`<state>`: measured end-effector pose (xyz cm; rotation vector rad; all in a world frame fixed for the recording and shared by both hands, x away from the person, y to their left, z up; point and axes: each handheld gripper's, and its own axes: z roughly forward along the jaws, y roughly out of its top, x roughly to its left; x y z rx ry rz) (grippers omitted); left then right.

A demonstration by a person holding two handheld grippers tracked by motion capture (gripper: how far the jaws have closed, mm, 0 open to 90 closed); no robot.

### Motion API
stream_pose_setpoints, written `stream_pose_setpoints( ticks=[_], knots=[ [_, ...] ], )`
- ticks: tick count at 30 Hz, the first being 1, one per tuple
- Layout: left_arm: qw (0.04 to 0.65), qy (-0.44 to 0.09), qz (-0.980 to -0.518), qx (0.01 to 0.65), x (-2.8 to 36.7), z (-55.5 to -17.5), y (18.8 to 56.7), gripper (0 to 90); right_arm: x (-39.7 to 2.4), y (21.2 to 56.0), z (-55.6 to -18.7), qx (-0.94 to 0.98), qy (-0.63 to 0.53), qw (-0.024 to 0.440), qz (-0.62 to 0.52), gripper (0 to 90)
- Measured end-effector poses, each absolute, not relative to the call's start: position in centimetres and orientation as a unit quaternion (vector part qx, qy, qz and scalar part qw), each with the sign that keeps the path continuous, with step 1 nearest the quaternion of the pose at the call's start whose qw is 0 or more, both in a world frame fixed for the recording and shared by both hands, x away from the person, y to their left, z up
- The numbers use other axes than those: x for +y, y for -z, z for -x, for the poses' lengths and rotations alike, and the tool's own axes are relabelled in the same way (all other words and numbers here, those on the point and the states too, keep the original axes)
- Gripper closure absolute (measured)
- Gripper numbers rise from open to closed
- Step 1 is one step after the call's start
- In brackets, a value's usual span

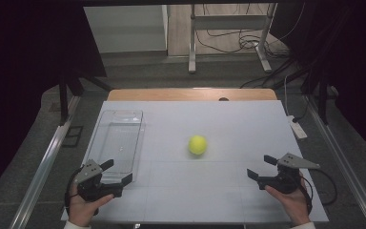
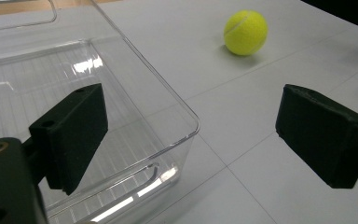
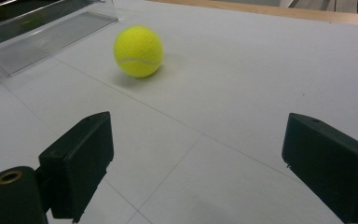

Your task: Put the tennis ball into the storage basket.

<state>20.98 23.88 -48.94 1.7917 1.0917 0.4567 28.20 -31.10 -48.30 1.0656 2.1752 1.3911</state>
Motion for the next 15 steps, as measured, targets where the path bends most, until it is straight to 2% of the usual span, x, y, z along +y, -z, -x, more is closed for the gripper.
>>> stream_pose_setpoints(
  ticks=[15],
  knots=[
    [0.476,-0.186,-0.735,0.445,23.80,-21.17,49.00,9.3,-30.95,48.89,-28.49,0.768,-0.486,0.168,-0.381,10.4]
  ],
)
